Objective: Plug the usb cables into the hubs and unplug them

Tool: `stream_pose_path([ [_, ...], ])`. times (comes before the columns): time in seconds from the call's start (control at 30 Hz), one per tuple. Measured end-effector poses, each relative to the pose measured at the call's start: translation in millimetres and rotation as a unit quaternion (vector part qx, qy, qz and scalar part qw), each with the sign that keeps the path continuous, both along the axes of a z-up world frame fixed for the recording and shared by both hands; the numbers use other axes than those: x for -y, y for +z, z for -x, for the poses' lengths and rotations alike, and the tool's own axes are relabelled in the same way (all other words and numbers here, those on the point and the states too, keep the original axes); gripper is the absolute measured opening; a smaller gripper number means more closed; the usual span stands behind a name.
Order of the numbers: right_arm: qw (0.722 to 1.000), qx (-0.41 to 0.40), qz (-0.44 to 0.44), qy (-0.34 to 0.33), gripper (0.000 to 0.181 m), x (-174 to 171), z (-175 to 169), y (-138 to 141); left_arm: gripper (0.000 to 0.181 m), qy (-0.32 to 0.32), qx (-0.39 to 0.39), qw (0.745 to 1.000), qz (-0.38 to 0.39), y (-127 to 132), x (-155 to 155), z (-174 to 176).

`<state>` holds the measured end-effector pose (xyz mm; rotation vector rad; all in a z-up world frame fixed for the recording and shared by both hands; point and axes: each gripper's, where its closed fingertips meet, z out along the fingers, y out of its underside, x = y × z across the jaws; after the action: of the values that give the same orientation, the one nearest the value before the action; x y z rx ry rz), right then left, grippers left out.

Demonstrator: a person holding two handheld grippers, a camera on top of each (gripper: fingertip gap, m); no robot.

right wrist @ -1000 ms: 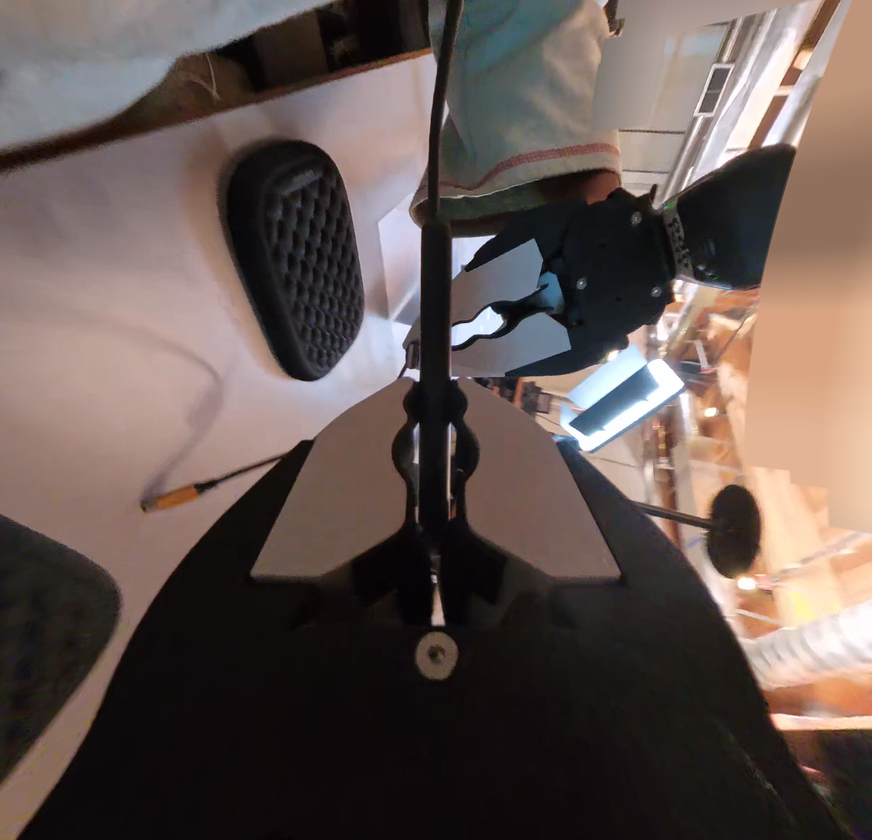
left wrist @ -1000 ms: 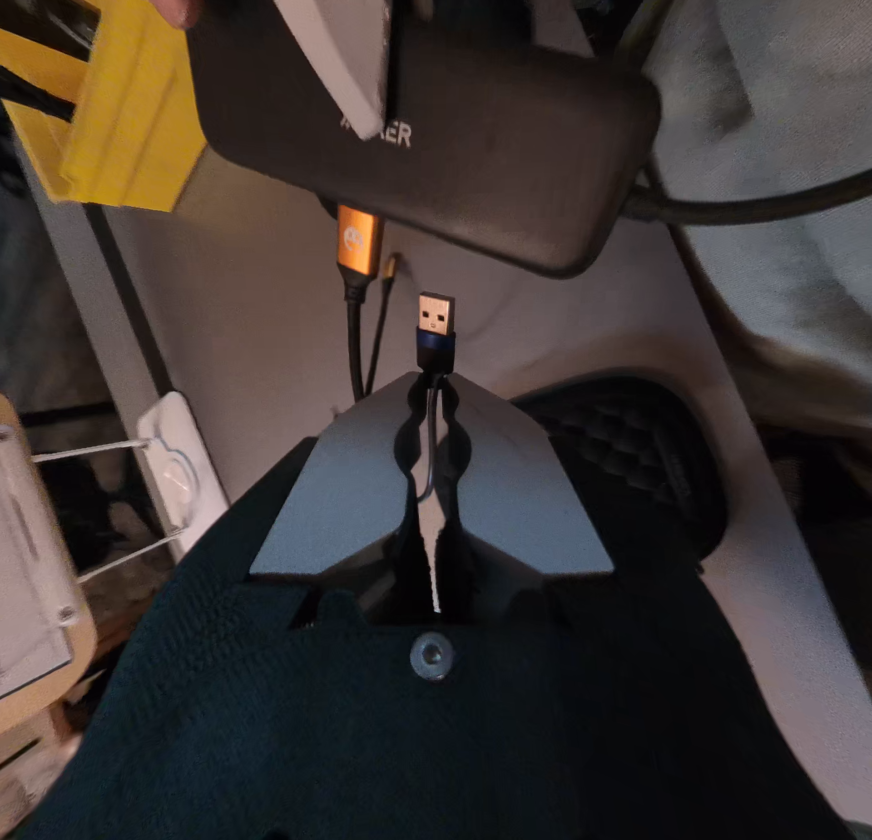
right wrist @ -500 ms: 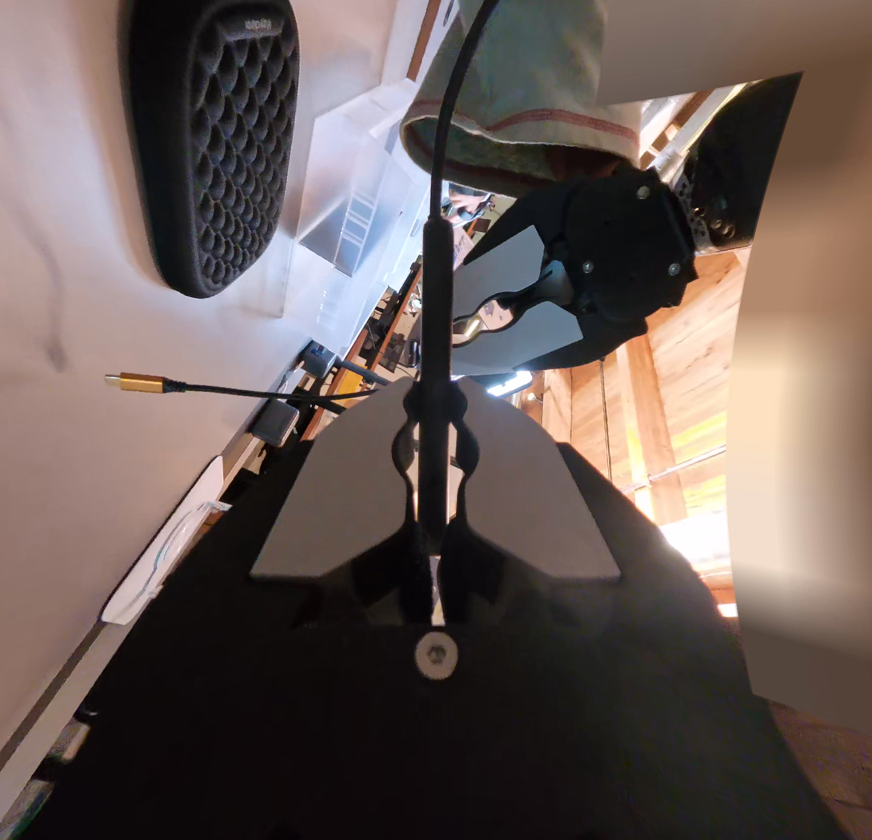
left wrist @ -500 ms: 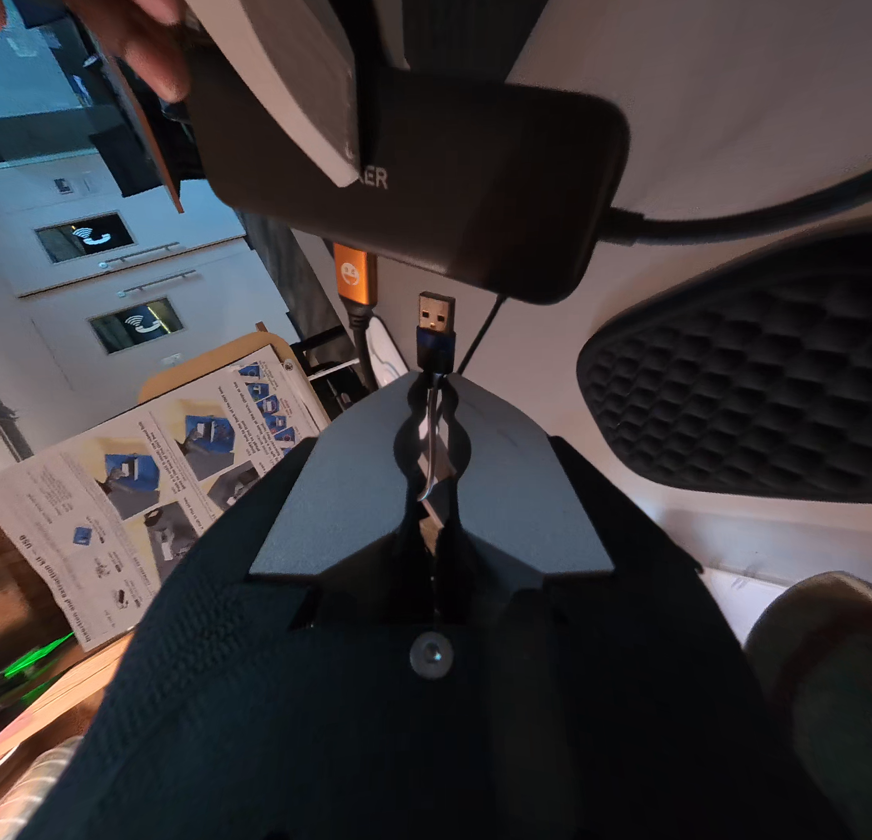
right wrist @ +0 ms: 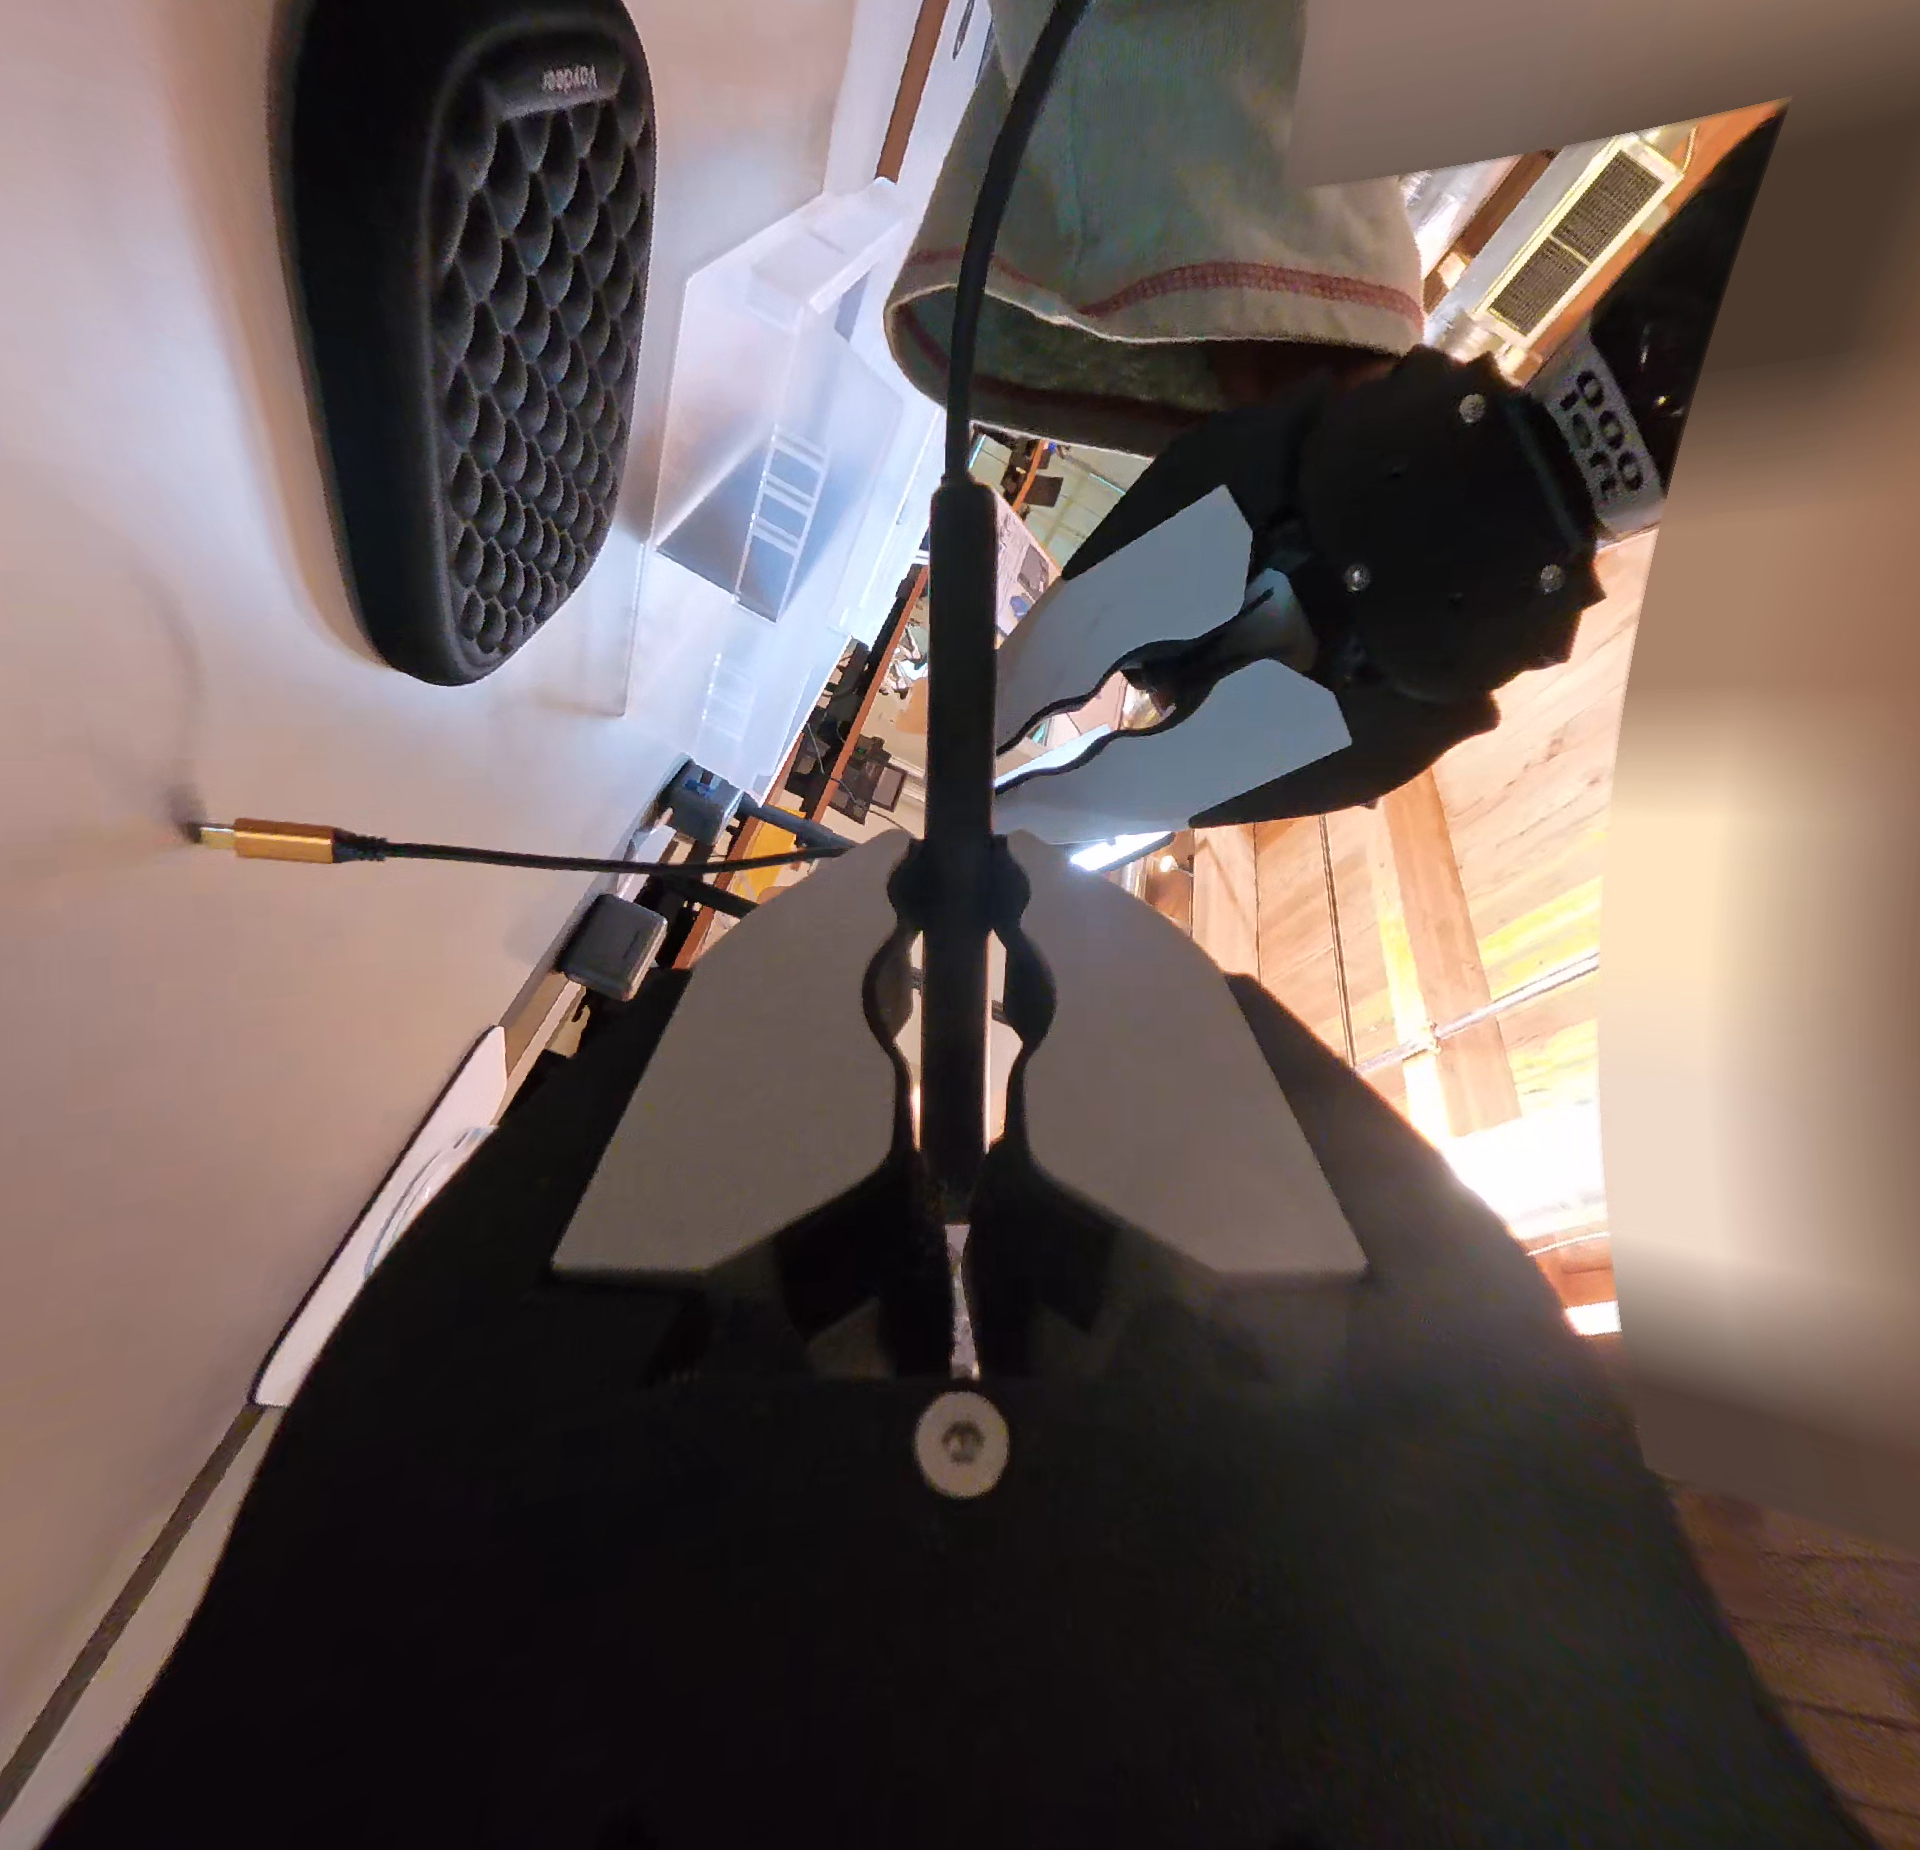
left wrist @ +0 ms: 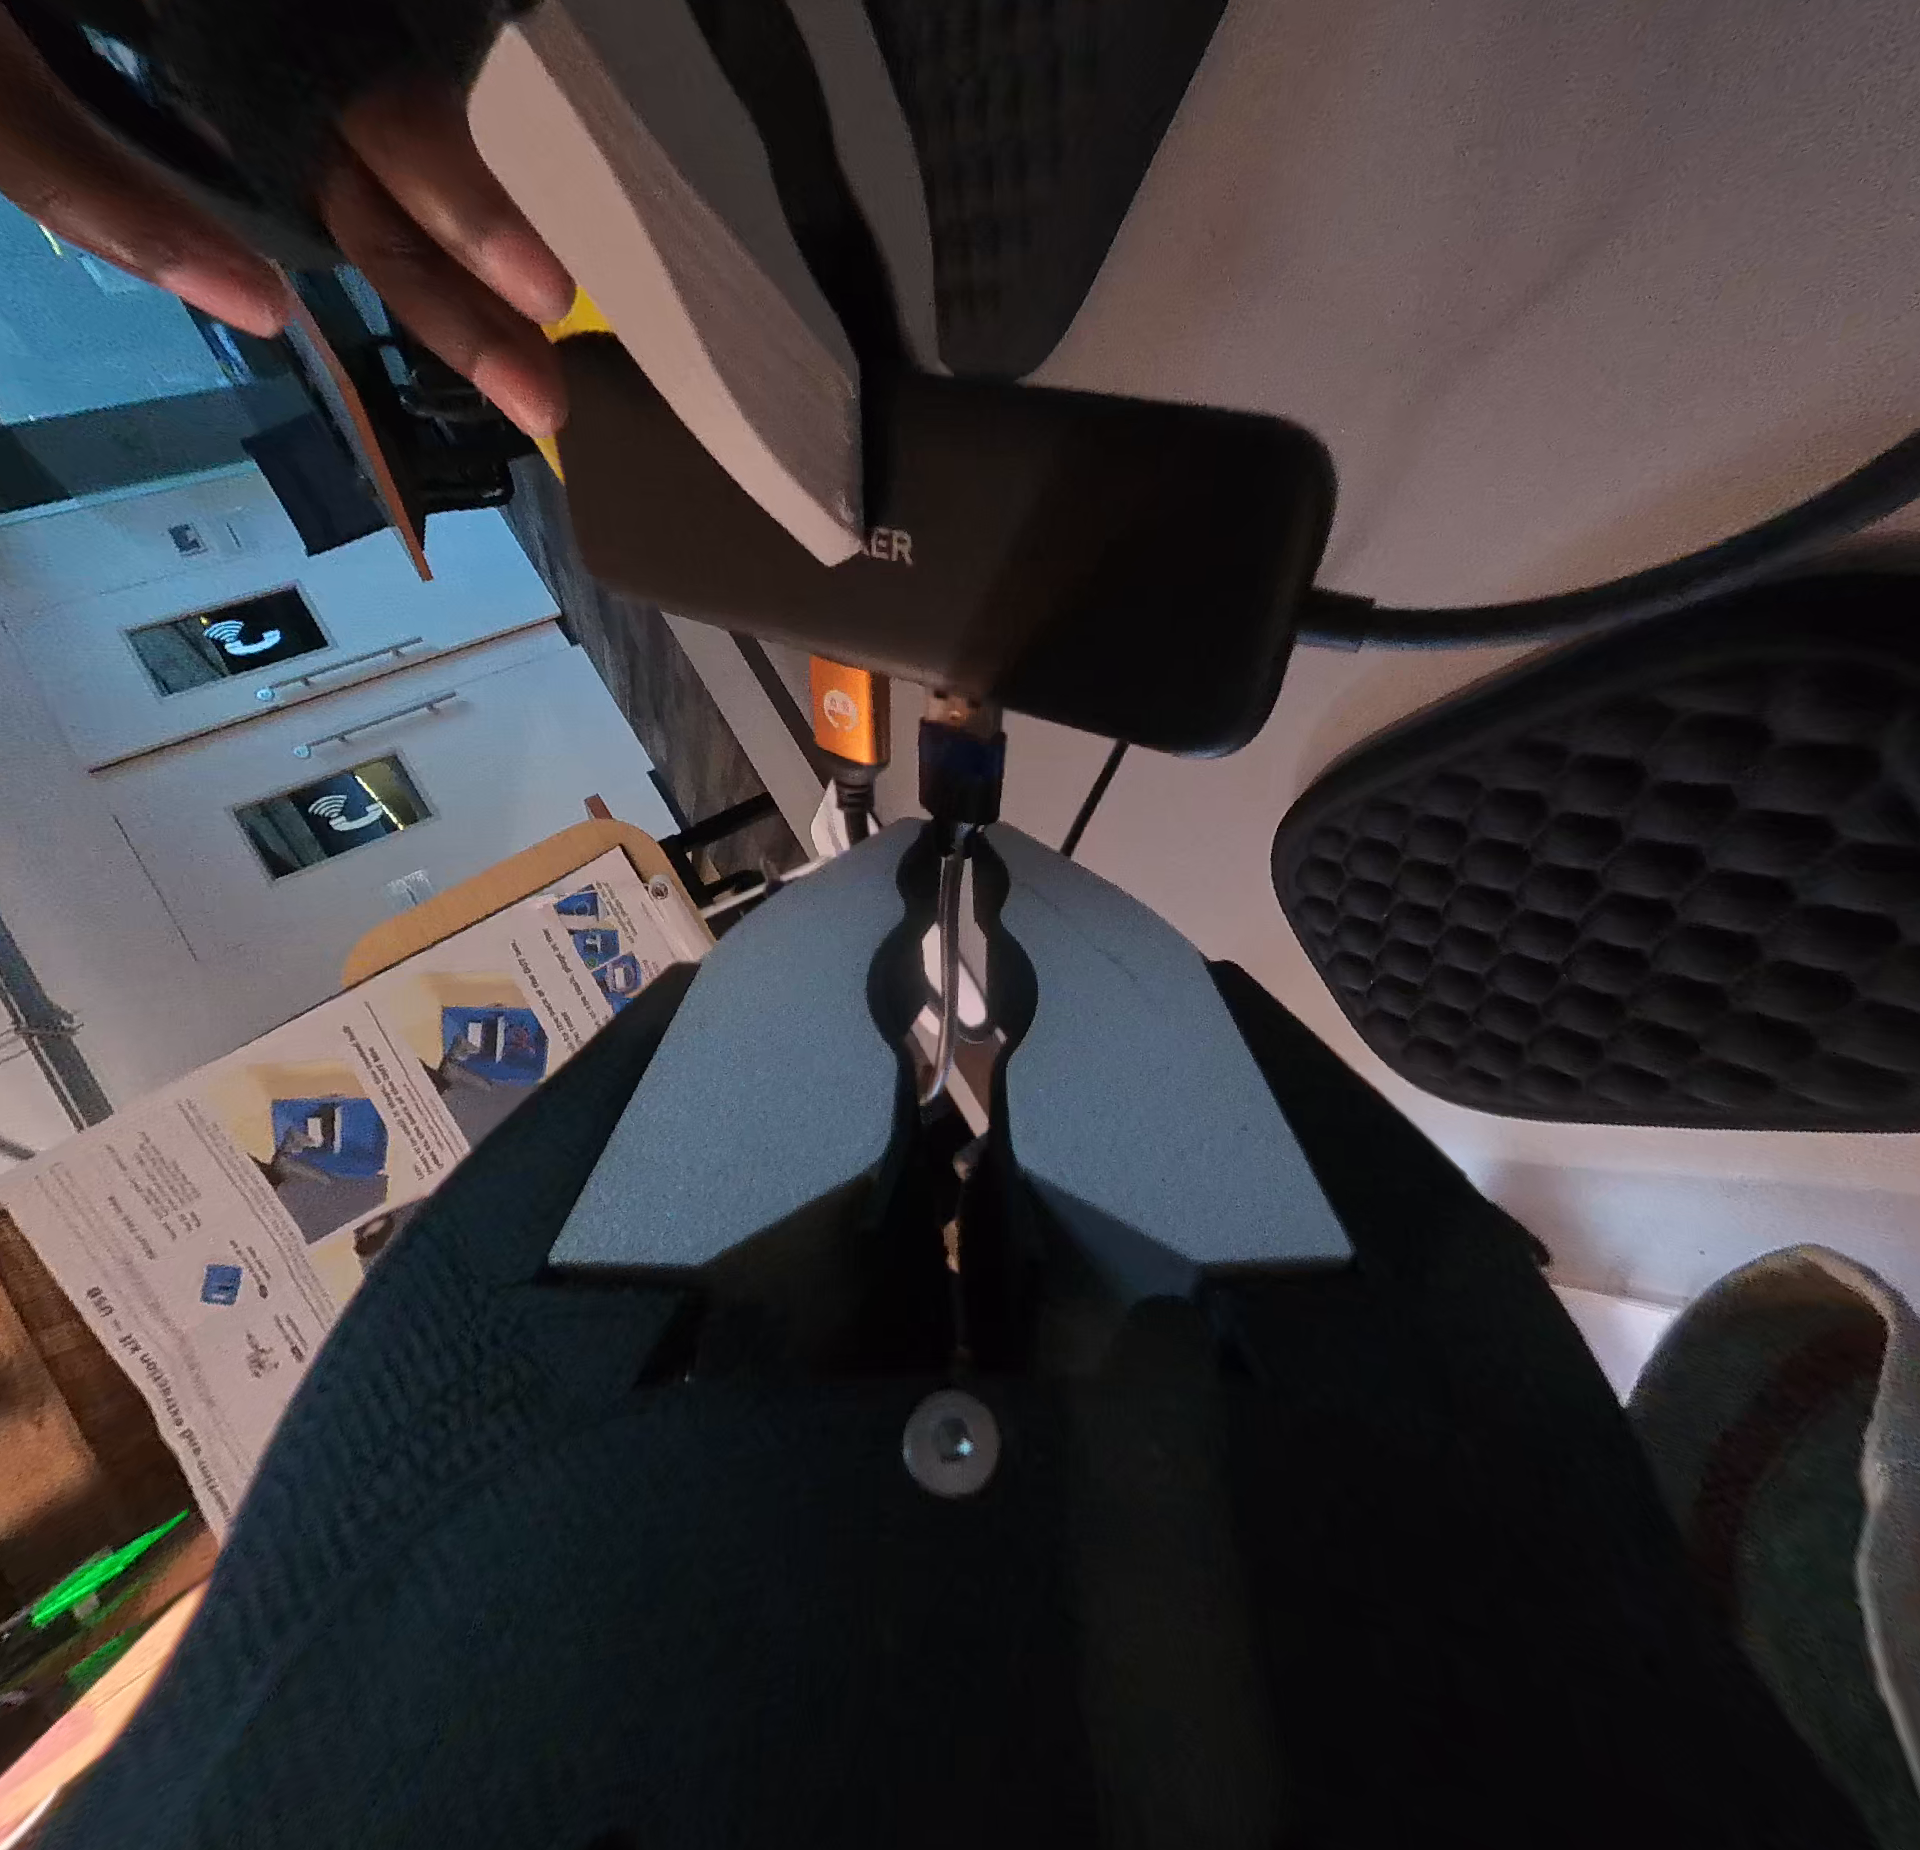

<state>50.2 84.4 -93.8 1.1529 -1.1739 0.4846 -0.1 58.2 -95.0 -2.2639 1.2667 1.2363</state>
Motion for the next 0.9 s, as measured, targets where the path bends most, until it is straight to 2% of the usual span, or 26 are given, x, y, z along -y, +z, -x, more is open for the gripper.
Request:
stream_pose_path([
  [0.03, 1.0, 0.002, 0.001, 0.0, 0.012, -0.2, 0.5, -0.1, 0.006, -0.001, -0.006, 1.0, 0.003, 0.4, -0.2, 0.2],
  [0.17, 1.0, 0.015, 0.001, -0.01, 0.011, 0.0, 2.6, -2.9, 0.006, 0.0, 0.009, 1.0, -0.001, -2.1, -0.8, 1.4],
  [0.23, 0.999, 0.025, 0.001, -0.026, 0.011, 1.3, 4.8, -7.6, 0.006, 0.006, 0.048, 0.999, -0.005, -8.4, 0.4, 1.0],
  [0.33, 0.994, 0.065, 0.018, -0.09, 0.012, -1.6, 21.8, -17.5, 0.006, 0.041, 0.134, 0.99, -0.013, -25.6, 4.0, 5.5],
  [0.43, 0.982, 0.133, 0.036, -0.126, 0.011, -3.5, 33.3, -33.0, 0.006, 0.076, 0.265, 0.961, -0.026, -48.5, 5.0, 4.3],
  [0.53, 0.97, 0.153, 0.047, -0.181, 0.012, -7.8, 46.5, -47.0, 0.006, 0.13, 0.403, 0.904, -0.054, -64.8, 3.8, 2.5],
  [0.6, 0.973, 0.133, 0.04, -0.185, 0.015, -6.9, 45.9, -55.4, 0.006, 0.147, 0.482, 0.86, -0.081, -68.0, -0.6, -5.0],
  [0.63, 0.973, 0.14, 0.036, -0.181, 0.016, -5.7, 43.4, -60.8, 0.006, 0.147, 0.504, 0.847, -0.086, -68.5, -1.9, -10.1],
  [0.7, 0.972, 0.157, 0.034, -0.173, 0.017, -5.8, 40.3, -67.5, 0.006, 0.156, 0.499, 0.848, -0.086, -72.1, -1.6, -12.8],
  [0.8, 0.974, 0.159, 0.038, -0.157, 0.028, -5.4, 35.6, -68.1, 0.006, 0.166, 0.515, 0.837, -0.084, -75.0, -2.7, -20.1],
  [0.9, 0.973, 0.168, 0.04, -0.15, 0.025, -6.4, 33.0, -70.1, 0.006, 0.176, 0.52, 0.832, -0.077, -78.2, -2.0, -21.7],
])
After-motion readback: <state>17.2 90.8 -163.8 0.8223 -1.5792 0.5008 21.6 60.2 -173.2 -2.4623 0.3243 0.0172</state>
